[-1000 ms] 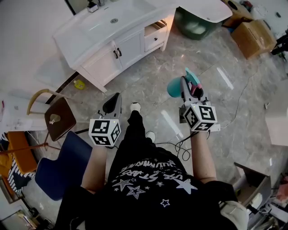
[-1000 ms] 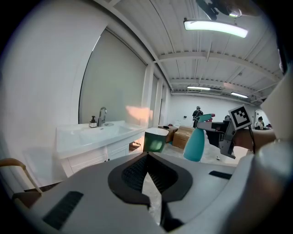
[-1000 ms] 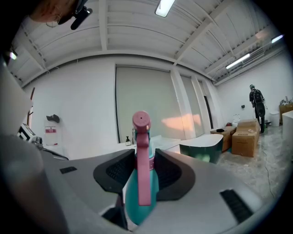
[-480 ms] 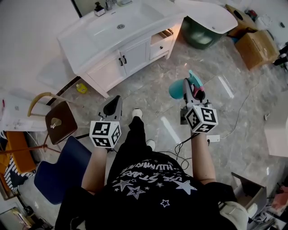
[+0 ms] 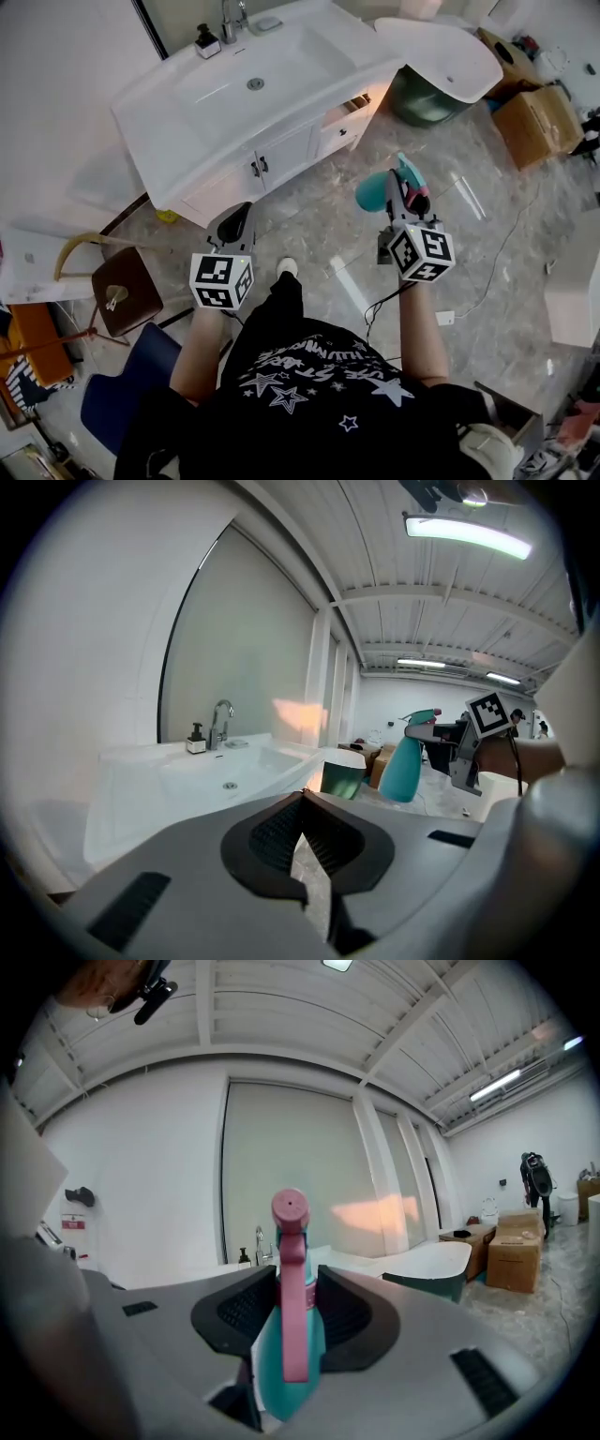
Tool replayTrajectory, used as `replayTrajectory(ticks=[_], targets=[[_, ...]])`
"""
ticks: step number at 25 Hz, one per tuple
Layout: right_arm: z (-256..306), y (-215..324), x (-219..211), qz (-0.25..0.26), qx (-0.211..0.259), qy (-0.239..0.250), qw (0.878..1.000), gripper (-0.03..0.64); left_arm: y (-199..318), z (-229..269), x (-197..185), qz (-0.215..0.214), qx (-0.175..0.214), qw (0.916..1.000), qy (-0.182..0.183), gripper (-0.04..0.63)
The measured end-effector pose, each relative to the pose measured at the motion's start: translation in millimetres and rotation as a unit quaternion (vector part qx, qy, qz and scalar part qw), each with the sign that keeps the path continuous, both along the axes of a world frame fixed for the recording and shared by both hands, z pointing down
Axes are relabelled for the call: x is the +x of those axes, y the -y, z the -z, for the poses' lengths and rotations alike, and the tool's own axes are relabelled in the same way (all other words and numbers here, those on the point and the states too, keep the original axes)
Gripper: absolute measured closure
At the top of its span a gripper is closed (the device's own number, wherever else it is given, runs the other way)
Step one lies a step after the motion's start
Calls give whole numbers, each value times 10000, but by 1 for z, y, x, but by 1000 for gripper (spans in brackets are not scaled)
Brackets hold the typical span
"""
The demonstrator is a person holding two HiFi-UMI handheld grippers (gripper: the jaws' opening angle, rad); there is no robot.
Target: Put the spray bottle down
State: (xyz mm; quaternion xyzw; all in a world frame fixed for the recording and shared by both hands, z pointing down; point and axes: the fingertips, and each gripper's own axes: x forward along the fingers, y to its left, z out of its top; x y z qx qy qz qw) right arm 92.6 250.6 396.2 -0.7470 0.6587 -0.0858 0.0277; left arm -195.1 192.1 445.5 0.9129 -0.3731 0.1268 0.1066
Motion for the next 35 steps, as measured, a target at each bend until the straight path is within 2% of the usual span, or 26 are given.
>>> replayTrajectory(ticks=[10, 20, 27, 35], targets=[[25, 136, 18, -313, 107, -78, 9994, 471, 150, 11, 9, -140, 120, 9998, 46, 580], [30, 208, 31, -284, 200, -139, 9993, 471, 211, 7, 15, 62, 4, 10000, -69, 580], [17, 275, 72, -125, 202, -60, 9997, 471, 258, -1, 38, 334, -20, 9994, 16, 580], [6, 391, 145, 225, 118, 55, 9997, 471, 337, -9, 99, 726, -164, 9970, 195, 580]])
